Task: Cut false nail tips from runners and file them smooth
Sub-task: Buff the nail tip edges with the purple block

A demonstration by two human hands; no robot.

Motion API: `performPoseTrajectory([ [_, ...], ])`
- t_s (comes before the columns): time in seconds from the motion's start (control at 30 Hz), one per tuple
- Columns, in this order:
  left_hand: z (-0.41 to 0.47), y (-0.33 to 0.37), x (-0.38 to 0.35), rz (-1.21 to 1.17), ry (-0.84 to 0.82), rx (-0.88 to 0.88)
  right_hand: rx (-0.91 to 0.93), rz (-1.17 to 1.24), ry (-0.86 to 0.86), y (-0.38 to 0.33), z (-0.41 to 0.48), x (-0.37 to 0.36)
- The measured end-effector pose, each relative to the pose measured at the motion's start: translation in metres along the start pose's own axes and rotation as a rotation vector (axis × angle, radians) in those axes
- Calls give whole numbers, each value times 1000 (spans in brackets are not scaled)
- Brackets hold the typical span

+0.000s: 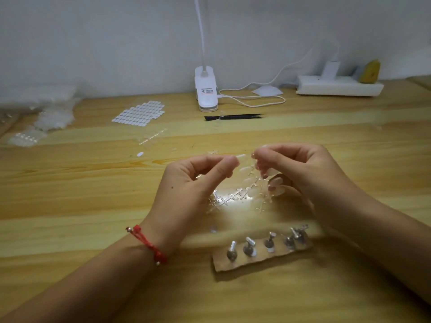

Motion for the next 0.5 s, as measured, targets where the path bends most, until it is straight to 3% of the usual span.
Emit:
performPoseTrajectory([
  [0.3,-2,0,-3,-97,-92,49,-136,181,-233,7,2,-17],
  [0.5,-1,5,3,-7,11,-39,96,-17,51,-1,0,-2],
])
Point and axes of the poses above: each hand's wrist, its own z-axis towards the middle knuckle, its own x-axis out of the back of the hand, y = z × x, the point moved 5 cm from there along z, towards the middle knuckle, and after that the axes turned 12 degrees about -x, right-handed, at the moved point
